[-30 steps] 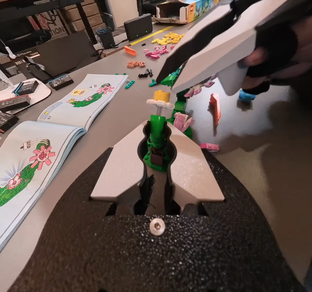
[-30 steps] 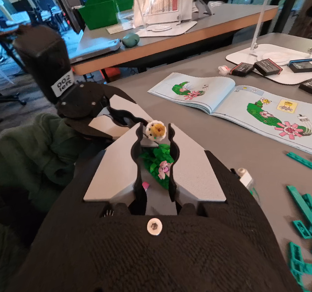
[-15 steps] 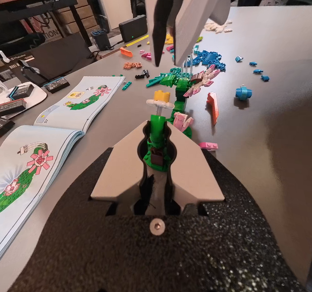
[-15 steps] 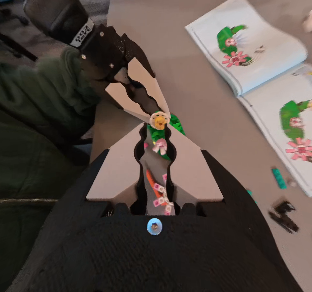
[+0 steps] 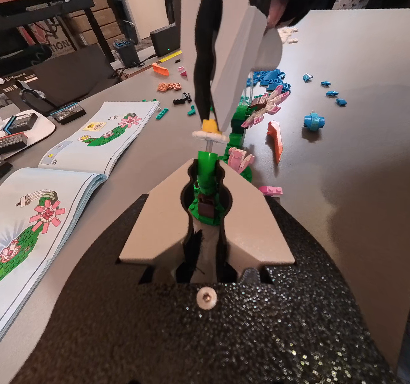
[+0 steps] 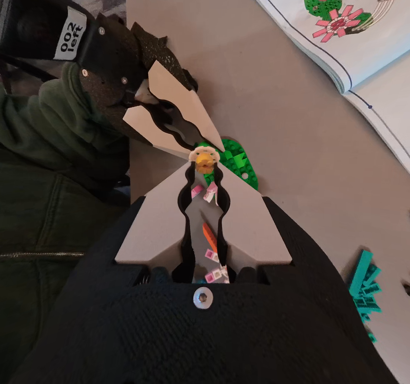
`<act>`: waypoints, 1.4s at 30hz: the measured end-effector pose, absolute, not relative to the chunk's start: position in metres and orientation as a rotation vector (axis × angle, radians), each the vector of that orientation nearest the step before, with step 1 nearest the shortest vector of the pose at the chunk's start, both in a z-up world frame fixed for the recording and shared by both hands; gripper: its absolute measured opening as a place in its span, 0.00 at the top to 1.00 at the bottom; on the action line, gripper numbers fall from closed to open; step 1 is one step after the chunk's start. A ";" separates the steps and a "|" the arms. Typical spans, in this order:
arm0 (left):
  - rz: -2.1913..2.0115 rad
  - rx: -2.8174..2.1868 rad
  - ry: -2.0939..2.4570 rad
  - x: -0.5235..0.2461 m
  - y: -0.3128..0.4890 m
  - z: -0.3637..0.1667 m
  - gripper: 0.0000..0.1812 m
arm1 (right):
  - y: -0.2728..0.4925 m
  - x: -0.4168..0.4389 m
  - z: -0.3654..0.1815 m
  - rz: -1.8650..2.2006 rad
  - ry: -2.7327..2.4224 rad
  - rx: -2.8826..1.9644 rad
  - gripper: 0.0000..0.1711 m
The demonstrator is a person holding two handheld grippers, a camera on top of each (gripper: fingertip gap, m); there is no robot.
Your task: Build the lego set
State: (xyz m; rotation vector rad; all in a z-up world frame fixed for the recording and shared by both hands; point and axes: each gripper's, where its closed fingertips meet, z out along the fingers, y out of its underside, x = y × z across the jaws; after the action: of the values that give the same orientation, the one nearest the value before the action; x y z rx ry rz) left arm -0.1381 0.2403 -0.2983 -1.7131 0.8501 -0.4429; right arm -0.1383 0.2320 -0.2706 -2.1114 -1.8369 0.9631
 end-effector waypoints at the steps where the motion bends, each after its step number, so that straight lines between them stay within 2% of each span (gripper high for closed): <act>1: -0.443 -1.713 0.850 -0.138 0.240 -0.298 0.93 | 0.232 -0.139 -0.270 0.976 -1.833 -2.115 0.91; 20: -0.452 -1.716 0.852 -0.138 0.240 -0.299 0.93 | 0.230 -0.139 -0.274 0.621 -2.272 -1.573 0.92; 36: -0.456 -1.717 0.851 -0.138 0.240 -0.299 0.93 | 0.228 -0.140 -0.274 0.250 -2.543 -0.780 0.92; 38: -0.459 -1.718 0.851 -0.138 0.240 -0.299 0.93 | 0.228 -0.140 -0.274 0.242 -2.546 -0.771 0.92; 42: -0.476 -1.714 0.874 -0.133 0.237 -0.299 0.93 | 0.224 -0.140 -0.280 0.433 -2.514 -1.139 0.92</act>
State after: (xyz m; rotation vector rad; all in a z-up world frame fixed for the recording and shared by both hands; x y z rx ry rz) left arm -0.1331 0.2372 -0.2992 -1.7136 0.8743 -0.4760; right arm -0.1401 0.2244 -0.2797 -1.1385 -2.5143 0.4330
